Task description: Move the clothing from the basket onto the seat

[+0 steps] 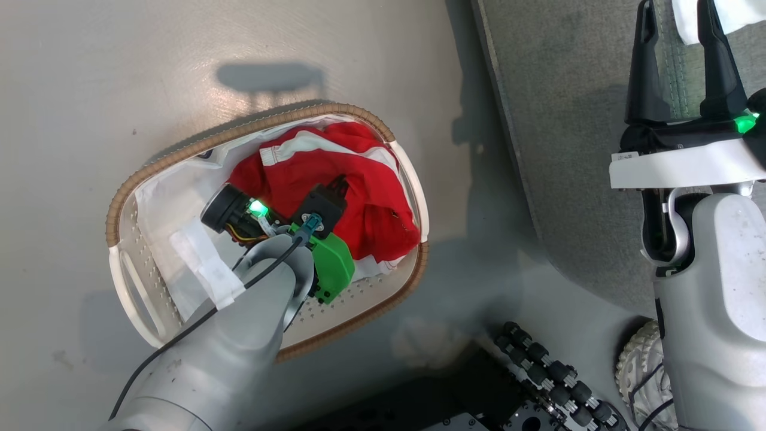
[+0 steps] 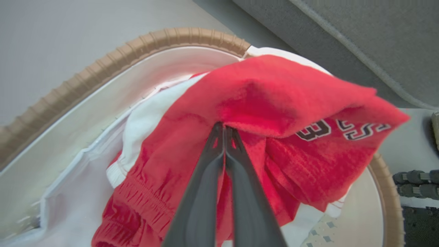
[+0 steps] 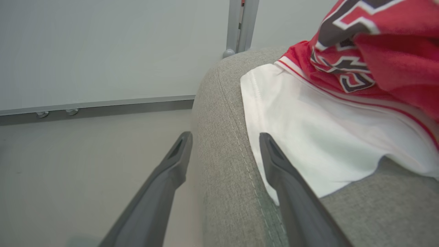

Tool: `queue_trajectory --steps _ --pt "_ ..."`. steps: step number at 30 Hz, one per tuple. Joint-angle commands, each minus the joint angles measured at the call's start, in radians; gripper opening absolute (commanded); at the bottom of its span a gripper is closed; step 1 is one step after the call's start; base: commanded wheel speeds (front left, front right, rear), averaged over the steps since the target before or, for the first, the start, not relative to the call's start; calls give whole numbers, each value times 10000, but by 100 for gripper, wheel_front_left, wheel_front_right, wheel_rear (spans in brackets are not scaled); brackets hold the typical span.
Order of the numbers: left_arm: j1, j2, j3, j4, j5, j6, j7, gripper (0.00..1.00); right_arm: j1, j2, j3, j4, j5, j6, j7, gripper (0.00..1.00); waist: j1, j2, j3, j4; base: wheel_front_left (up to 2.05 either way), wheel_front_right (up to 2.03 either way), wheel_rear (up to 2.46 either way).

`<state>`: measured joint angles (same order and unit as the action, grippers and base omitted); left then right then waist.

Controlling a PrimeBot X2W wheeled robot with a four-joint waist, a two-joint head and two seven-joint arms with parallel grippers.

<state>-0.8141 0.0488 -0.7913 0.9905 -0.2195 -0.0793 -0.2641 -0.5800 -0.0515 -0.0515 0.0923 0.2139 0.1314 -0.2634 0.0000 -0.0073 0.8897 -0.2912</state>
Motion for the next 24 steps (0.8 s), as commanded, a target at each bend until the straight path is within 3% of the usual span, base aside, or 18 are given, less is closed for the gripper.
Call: queue_trajectory --steps 1,12,24 --pt "-122 42 87 -41 -46 -16 -5 0 -87 -9 0 47 100 -14 -17 100 0 73 -65 -29 0 0 0" --pt "828 39 1019 -1654 161 -102 -5 0 14 -17 111 402 -48 -14 -17 100 0 73 -1362 500 0 0 0" --pt "2798 28 2147 -4301 -268 -261 -5 0 764 -166 387 1086 -265 -14 -17 100 0 73 -3633 1595 0 0 0"
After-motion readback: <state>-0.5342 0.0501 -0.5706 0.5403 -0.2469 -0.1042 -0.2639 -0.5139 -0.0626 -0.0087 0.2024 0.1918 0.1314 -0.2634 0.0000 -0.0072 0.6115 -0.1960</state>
